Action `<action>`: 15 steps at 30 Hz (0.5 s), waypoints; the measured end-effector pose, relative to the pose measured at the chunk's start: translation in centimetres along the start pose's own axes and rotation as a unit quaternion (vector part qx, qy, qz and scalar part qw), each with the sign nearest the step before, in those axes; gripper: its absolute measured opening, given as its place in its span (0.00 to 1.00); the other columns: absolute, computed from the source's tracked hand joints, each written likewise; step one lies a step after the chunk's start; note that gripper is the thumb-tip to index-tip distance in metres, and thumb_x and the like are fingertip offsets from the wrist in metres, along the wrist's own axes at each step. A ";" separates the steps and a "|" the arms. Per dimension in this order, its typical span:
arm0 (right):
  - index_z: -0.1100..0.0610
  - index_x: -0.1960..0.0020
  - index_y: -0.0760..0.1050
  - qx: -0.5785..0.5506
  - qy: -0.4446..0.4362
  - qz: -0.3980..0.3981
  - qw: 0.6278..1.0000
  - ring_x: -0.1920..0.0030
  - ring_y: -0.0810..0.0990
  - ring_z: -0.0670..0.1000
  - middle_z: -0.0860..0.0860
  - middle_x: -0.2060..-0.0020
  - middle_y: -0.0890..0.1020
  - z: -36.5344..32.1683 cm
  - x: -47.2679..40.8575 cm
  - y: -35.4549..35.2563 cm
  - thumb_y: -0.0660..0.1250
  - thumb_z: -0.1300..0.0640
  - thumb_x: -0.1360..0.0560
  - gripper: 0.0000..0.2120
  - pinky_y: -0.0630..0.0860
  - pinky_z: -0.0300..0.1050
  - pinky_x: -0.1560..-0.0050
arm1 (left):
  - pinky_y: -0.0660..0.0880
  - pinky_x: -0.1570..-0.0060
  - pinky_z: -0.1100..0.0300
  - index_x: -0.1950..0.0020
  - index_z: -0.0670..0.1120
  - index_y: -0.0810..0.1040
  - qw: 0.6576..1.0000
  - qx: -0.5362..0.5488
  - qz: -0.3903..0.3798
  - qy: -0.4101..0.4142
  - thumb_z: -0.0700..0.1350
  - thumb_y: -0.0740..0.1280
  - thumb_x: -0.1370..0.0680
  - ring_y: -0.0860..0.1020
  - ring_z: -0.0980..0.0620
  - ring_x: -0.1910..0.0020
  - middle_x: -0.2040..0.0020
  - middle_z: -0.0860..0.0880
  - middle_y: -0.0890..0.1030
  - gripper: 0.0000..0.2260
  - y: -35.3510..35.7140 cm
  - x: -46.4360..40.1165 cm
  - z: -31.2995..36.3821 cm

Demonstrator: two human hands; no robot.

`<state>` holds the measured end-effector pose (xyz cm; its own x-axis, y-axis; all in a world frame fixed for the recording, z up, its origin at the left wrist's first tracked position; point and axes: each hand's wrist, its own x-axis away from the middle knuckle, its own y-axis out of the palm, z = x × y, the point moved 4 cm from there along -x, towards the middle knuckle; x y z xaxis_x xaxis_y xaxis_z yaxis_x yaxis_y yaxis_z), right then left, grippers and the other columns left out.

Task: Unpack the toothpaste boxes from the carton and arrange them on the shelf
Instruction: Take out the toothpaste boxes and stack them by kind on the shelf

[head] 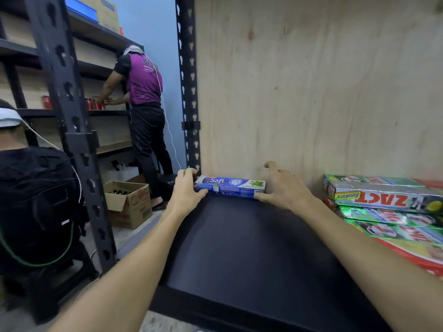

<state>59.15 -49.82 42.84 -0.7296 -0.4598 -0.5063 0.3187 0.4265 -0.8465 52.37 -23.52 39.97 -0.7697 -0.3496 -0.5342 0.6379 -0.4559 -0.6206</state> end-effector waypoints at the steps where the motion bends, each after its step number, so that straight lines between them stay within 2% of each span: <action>1: 0.55 0.26 0.58 0.008 -0.013 0.024 1.000 0.39 0.77 0.61 0.58 0.42 0.80 -0.3 0.7 -0.7 0.72 0.41 0.27 0.38 0.72 0.54 0.43 | 0.72 0.36 0.55 0.29 0.42 0.68 1.000 -0.002 0.010 0.009 0.45 0.75 0.26 0.73 0.47 0.36 0.36 0.47 0.70 0.29 -0.4 0.8 0.7; 3: 0.53 0.26 0.58 0.018 -0.044 0.043 0.998 0.42 0.78 0.62 0.57 0.45 0.80 -1.0 2.1 -2.0 0.70 0.42 0.26 0.37 0.74 0.55 0.46 | 0.71 0.32 0.49 0.26 0.43 0.64 0.999 0.018 0.026 0.022 0.46 0.74 0.25 0.72 0.46 0.34 0.33 0.46 0.70 0.32 -0.8 2.5 2.1; 6: 0.52 0.27 0.59 0.016 -0.053 0.007 0.998 0.43 0.79 0.61 0.55 0.46 0.81 -2.2 3.6 -3.1 0.68 0.41 0.26 0.34 0.75 0.54 0.46 | 0.71 0.32 0.45 0.26 0.46 0.64 0.996 0.041 0.044 0.063 0.47 0.71 0.23 0.73 0.50 0.36 0.36 0.50 0.72 0.28 -0.9 5.8 5.4; 8: 0.53 0.28 0.61 -0.004 -0.041 -0.010 0.999 0.43 0.79 0.60 0.54 0.46 0.82 -2.6 4.2 -4.3 0.68 0.41 0.25 0.32 0.74 0.52 0.47 | 0.72 0.34 0.46 0.29 0.49 0.66 0.995 0.049 0.035 0.084 0.48 0.70 0.22 0.74 0.51 0.37 0.38 0.52 0.73 0.24 -0.8 7.8 7.4; 11: 0.52 0.30 0.65 -0.032 -0.032 -0.007 0.999 0.42 0.80 0.57 0.51 0.47 0.83 -2.7 5.5 -6.5 0.68 0.41 0.25 0.29 0.73 0.51 0.47 | 0.74 0.37 0.48 0.34 0.49 0.70 0.995 0.071 0.021 0.073 0.48 0.69 0.22 0.75 0.52 0.41 0.39 0.53 0.74 0.18 -0.8 10.2 9.4; 13: 0.52 0.32 0.67 -0.052 -0.024 0.001 0.998 0.45 0.80 0.54 0.48 0.51 0.84 -2.4 7.0 -7.8 0.68 0.41 0.24 0.26 0.72 0.48 0.51 | 0.74 0.37 0.53 0.33 0.47 0.71 0.994 0.090 0.009 0.061 0.49 0.69 0.22 0.74 0.54 0.41 0.38 0.52 0.75 0.19 -0.7 11.7 10.7; 15: 0.52 0.32 0.68 -0.061 -0.017 0.018 0.998 0.48 0.81 0.52 0.46 0.55 0.84 -2.0 9.0 -9.0 0.67 0.41 0.24 0.25 0.74 0.49 0.50 | 0.71 0.40 0.60 0.33 0.46 0.72 0.992 0.103 -0.005 0.065 0.49 0.70 0.22 0.74 0.56 0.42 0.38 0.52 0.76 0.19 -0.5 13.1 12.2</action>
<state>48.55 -56.22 46.24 -0.6968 -0.4678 -0.5438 0.2674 0.5341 -0.8020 41.68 -37.85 40.30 -0.7574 -0.2413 -0.6067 0.6006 -0.6219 -0.5025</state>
